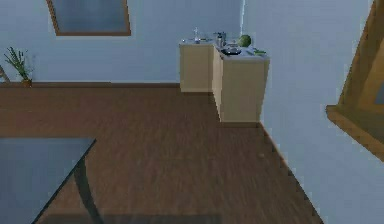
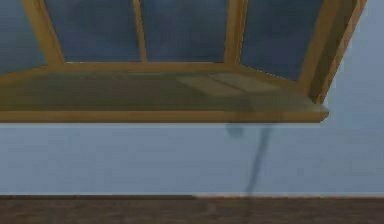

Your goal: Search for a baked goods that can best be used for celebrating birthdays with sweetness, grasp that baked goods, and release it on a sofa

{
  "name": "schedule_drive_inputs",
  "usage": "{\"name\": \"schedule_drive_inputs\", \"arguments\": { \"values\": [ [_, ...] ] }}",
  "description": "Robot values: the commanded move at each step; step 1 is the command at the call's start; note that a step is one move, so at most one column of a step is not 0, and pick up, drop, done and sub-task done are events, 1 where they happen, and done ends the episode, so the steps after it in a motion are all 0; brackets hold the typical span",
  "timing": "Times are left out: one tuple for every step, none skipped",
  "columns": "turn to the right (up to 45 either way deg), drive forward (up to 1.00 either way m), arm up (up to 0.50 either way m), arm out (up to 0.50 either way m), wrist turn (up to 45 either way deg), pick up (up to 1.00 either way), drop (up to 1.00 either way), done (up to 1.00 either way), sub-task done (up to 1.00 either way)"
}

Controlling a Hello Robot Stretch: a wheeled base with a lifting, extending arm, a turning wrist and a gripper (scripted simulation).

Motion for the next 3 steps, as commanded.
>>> {"name": "schedule_drive_inputs", "arguments": {
  "values": [
    [-45.0, 0.00, 0.00, 0.00, 0.0, 0.00, 0.00, 0.00, 0.00],
    [-45.0, 0.00, 0.00, 0.00, 0.0, 0.00, 0.00, 0.00, 0.00],
    [-45.0, 0.00, 0.00, 0.00, 0.0, 0.00, 0.00, 0.00, 0.00]
  ]
}}
